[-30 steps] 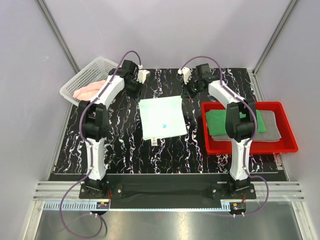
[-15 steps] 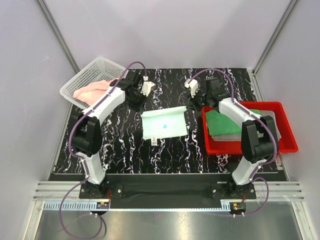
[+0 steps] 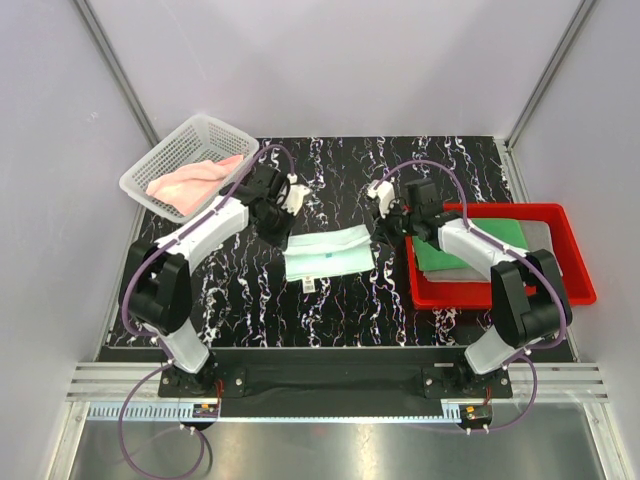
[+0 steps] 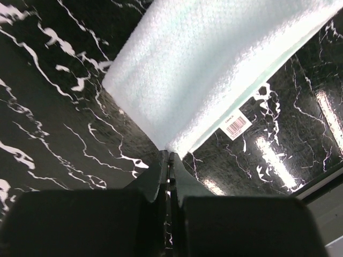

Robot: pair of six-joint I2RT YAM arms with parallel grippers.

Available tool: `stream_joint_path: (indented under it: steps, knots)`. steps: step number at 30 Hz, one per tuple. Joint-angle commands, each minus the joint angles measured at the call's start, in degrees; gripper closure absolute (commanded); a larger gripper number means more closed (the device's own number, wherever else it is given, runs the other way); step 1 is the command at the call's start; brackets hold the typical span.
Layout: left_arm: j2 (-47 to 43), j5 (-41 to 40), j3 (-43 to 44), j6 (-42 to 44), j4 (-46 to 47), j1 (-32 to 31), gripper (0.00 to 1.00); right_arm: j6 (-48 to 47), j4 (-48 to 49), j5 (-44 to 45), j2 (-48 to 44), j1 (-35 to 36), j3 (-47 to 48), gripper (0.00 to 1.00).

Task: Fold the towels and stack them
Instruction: Fold the towel

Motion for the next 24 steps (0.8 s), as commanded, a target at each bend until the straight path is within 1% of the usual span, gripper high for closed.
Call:
stream_joint_path:
  steps: [1, 7, 12, 19, 20, 21, 22, 24]
  knots:
    - [-2.73, 0.89, -3.32, -1.63, 2.49, -0.25, 1.0, 3.2, 3.2, 2.46, -1.55, 1.06, -1.66, 1.0]
    - [-3.43, 1.16, -6.94, -2.16, 3.02, -0.61, 1.0, 3.48, 1.71, 5.01, -1.99, 1.94, -3.86, 1.0]
    - [-4.83, 3.26, -8.08, -2.95, 3.02, -1.66, 1.0, 3.65, -1.09, 6.15, -0.94, 2.11, -3.42, 1.0]
    - [-6.59, 3.35, -11.85, -3.92, 3.19, -2.28, 1.0, 4.96, -3.56, 8.7, -0.06, 2.81, -3.33, 1.0]
    - [-6.59, 3.62, -12.39, -4.01, 3.2, -2.54, 0.98, 5.32, -3.83, 8.7, 0.03, 2.9, -3.24, 0.99]
    - [-6.51, 3.44, -12.74, -4.18, 3.54, -2.71, 0.91, 5.76, -4.87, 8.53, 0.03, 3.08, -2.9, 0.95]
    - [-6.33, 3.27, -12.92, -4.27, 3.37, -3.15, 0.88, 6.46, -5.49, 7.92, 0.12, 3.17, -2.63, 0.86]
    - [-5.37, 3.79, -12.66, -4.27, 2.59, -3.51, 0.87, 7.68, -7.68, 7.83, 0.03, 3.52, -1.75, 0.82]
